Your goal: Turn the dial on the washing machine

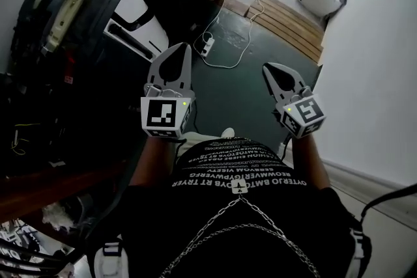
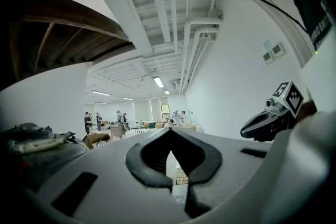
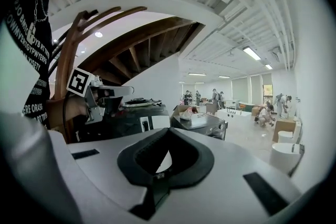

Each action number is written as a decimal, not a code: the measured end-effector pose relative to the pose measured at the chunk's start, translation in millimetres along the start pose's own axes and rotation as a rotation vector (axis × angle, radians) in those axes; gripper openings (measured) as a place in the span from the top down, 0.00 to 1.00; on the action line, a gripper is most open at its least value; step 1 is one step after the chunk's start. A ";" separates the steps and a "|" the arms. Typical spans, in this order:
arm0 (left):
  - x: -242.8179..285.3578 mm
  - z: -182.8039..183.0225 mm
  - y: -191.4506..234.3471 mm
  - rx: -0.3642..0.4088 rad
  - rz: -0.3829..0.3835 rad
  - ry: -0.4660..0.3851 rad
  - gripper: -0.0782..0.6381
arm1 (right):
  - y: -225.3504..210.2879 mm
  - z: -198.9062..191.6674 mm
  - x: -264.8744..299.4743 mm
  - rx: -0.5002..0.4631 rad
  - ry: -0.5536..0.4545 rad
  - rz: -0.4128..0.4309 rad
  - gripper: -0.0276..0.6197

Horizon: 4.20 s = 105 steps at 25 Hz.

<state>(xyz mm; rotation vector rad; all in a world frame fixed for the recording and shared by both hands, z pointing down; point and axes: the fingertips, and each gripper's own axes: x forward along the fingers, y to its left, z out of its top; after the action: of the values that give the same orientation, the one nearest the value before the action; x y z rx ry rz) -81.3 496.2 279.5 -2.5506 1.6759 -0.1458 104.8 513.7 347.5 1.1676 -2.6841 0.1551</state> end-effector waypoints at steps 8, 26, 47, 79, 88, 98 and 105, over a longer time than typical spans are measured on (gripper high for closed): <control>35.7 -15.3 -9.5 -0.007 0.017 0.045 0.88 | -44.5 -37.6 3.0 0.043 0.084 -0.018 0.96; 149.1 -36.3 34.9 0.003 -0.078 0.032 0.88 | -113.9 -30.0 95.4 0.032 0.110 -0.079 0.96; 258.9 -62.6 156.8 -0.015 -0.154 0.045 0.88 | -148.9 28.0 259.9 -0.049 0.121 -0.124 0.96; 506.2 -53.7 128.2 0.025 -0.122 0.070 0.88 | -377.5 34.7 354.2 0.021 0.095 -0.028 0.96; 566.5 -47.9 95.5 0.049 -0.074 0.084 0.88 | -453.9 23.3 351.1 0.007 0.095 0.011 0.96; 579.6 -82.6 127.4 0.002 0.033 0.194 0.88 | -467.6 13.5 394.2 0.037 0.129 0.110 0.96; 615.2 -84.3 152.8 0.023 0.050 0.154 0.88 | -492.1 17.0 444.7 0.024 0.151 0.141 0.96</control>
<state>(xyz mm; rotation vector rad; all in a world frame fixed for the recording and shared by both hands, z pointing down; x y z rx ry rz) 11.8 -130.8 364.0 -2.5368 1.7763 -0.3656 167.4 -140.2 440.8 0.9327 -2.6365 0.2862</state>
